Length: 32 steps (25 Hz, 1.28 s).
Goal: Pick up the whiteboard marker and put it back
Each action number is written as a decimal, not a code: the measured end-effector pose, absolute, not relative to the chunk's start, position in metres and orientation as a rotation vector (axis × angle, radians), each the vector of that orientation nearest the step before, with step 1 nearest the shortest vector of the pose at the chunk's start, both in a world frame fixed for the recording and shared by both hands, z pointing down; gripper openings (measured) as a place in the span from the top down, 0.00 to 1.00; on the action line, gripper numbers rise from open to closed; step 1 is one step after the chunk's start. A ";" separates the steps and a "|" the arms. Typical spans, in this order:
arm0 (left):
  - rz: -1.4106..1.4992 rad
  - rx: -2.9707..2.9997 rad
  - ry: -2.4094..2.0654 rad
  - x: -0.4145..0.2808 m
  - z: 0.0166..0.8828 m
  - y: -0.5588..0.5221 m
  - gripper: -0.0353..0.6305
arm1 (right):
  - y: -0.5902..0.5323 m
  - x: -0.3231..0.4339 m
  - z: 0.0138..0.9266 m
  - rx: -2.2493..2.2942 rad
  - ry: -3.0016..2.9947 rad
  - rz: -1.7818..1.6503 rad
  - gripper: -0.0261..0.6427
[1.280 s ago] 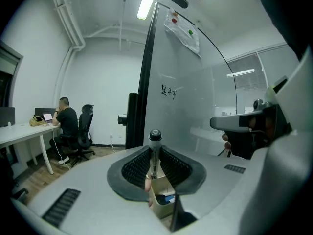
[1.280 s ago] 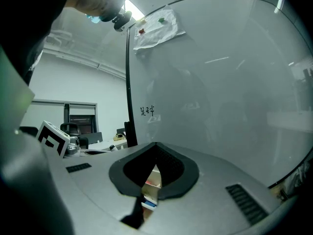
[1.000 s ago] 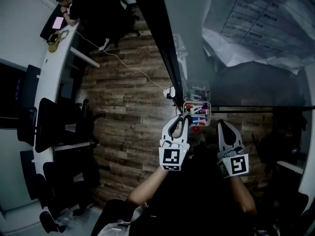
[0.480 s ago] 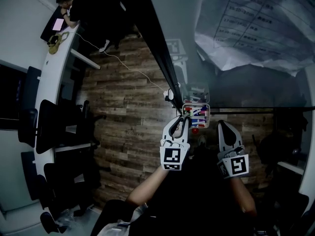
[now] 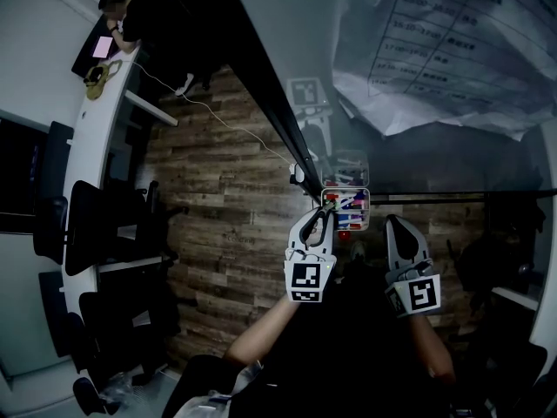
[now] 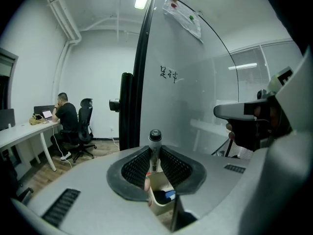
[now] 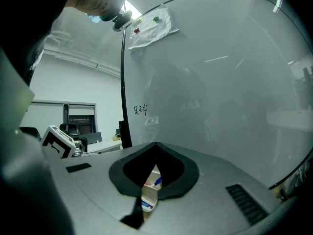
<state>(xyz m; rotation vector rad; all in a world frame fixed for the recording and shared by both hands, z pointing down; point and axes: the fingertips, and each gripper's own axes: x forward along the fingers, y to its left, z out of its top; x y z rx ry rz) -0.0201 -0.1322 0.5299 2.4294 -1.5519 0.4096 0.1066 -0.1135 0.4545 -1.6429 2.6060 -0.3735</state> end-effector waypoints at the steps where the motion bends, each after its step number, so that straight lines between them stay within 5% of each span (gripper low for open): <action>1: 0.411 2.426 -1.552 -0.020 0.531 -0.133 0.84 | -0.114 0.107 0.455 -1.642 2.607 -0.374 0.94; 32: 0.377 2.395 -1.589 -0.018 0.537 -0.139 0.83 | -0.116 0.114 0.454 -1.635 2.610 -0.373 0.94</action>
